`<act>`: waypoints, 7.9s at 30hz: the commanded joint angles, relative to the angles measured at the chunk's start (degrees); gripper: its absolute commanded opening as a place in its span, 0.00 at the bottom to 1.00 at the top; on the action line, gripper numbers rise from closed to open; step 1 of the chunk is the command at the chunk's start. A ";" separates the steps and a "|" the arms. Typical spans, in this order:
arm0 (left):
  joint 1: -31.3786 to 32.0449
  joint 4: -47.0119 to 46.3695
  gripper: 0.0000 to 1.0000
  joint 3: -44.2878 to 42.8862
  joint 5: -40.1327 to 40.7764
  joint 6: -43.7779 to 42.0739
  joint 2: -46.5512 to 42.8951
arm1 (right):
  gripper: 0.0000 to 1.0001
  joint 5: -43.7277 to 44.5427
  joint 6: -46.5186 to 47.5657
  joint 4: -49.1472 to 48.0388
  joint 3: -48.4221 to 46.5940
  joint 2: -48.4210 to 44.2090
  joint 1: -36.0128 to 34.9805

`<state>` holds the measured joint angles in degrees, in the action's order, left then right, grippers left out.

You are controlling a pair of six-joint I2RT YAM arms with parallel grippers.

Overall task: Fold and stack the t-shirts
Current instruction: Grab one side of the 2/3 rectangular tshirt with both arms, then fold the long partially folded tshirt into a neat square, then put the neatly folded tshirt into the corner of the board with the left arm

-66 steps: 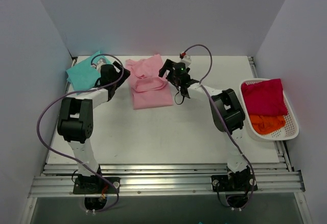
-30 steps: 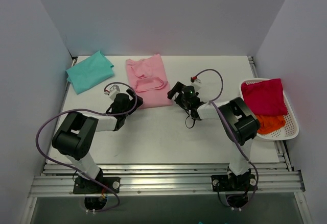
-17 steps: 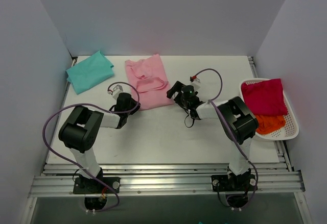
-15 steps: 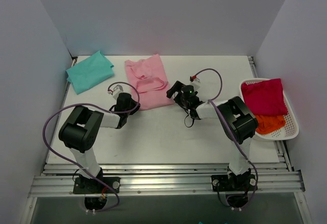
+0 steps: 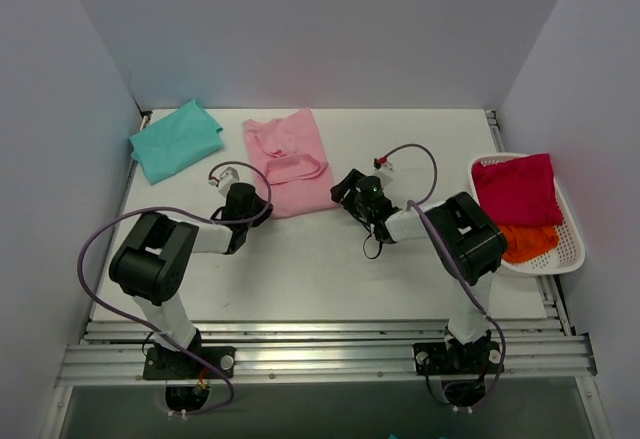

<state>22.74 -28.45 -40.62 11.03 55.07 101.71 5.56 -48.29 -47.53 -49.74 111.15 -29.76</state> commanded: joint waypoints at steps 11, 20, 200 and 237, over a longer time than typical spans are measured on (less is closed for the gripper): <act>0.11 -0.21 0.02 -0.07 0.05 -0.49 -0.81 | 0.42 0.06 -3.47 2.53 -0.54 2.14 -7.77; -0.15 6.47 0.02 -0.95 -0.30 -2.51 -9.50 | 0.00 2.34 -2.24 7.53 -0.45 -3.30 -7.77; -40.31 57.37 0.02 -92.90 -38.27 -29.23 32.32 | 0.99 -14.26 -2.16 1.12 -2.12 -16.85 20.71; -14.49 51.13 0.94 -34.15 17.53 -32.75 -26.62 | 0.99 -7.67 4.69 10.43 -3.43 -23.70 11.83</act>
<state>5.96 25.41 -86.48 22.17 23.62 82.24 -4.43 -46.24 -38.68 -52.71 90.83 -16.67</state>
